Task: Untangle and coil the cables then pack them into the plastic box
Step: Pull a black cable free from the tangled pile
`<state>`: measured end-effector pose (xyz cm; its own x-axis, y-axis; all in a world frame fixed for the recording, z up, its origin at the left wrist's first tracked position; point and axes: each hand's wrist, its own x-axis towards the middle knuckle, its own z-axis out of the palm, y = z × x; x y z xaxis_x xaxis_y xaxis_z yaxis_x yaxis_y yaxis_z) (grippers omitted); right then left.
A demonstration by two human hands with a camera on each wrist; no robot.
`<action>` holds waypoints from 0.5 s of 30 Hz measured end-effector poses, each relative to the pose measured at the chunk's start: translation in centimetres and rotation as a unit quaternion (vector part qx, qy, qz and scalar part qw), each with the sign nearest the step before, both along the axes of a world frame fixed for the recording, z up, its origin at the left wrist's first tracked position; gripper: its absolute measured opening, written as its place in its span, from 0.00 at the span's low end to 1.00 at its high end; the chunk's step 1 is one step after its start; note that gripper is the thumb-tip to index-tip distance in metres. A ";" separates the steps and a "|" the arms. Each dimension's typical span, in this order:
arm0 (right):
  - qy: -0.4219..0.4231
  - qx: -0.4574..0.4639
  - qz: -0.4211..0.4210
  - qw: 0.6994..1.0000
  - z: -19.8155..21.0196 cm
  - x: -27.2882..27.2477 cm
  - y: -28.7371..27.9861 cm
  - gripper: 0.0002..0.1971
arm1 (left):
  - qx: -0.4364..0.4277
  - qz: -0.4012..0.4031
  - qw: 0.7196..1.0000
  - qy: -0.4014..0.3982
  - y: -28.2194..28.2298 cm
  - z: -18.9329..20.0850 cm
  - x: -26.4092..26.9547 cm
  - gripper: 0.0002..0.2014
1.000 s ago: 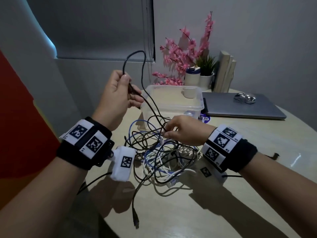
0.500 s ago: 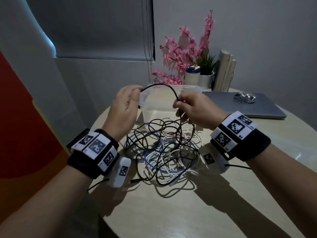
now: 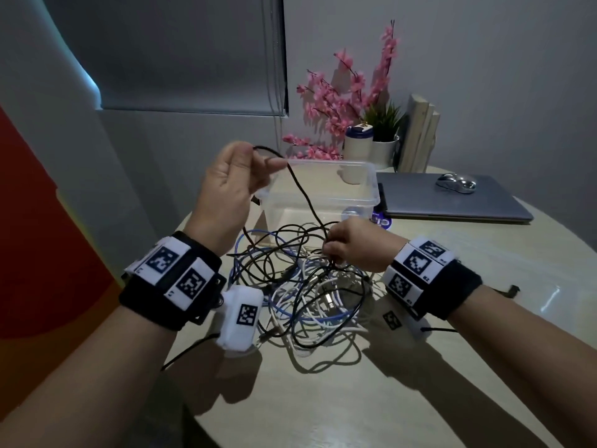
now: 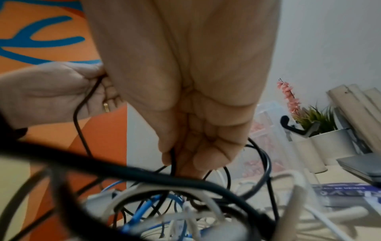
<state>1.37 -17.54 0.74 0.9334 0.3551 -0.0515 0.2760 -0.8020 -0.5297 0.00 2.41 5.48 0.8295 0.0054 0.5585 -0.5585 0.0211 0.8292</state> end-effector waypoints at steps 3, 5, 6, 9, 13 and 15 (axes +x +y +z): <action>0.002 0.052 -0.009 0.999 0.2 0.2 -0.2 0.10 | 0.011 0.033 0.999 0.009 0.6 -0.2 0.1 0.16; -0.013 0.110 -0.029 0.993 1.0 0.2 -0.5 0.11 | 0.039 0.080 0.996 0.028 0.9 -0.5 0.2 0.17; -0.023 0.140 -0.042 0.989 1.5 0.3 -0.6 0.11 | 0.064 0.104 0.992 0.042 1.1 -0.8 0.3 0.17; -0.051 0.253 -0.073 0.963 3.6 0.3 -1.1 0.08 | 0.177 0.129 0.970 0.107 2.0 -1.9 0.6 0.18; -0.105 0.338 -0.080 0.932 5.8 -0.1 -1.6 0.09 | 0.313 0.099 0.924 0.198 2.1 -3.6 0.5 0.10; -0.118 0.357 -0.069 0.924 6.1 -0.3 -1.5 0.09 | 0.306 0.087 0.932 0.174 1.7 -3.8 0.3 0.15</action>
<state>1.03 -19.06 6.80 0.9277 0.0981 0.3603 0.3726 -0.3081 -0.8754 0.34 4.09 1.66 0.9770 -0.0752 0.1993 -0.2054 -0.5807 0.7878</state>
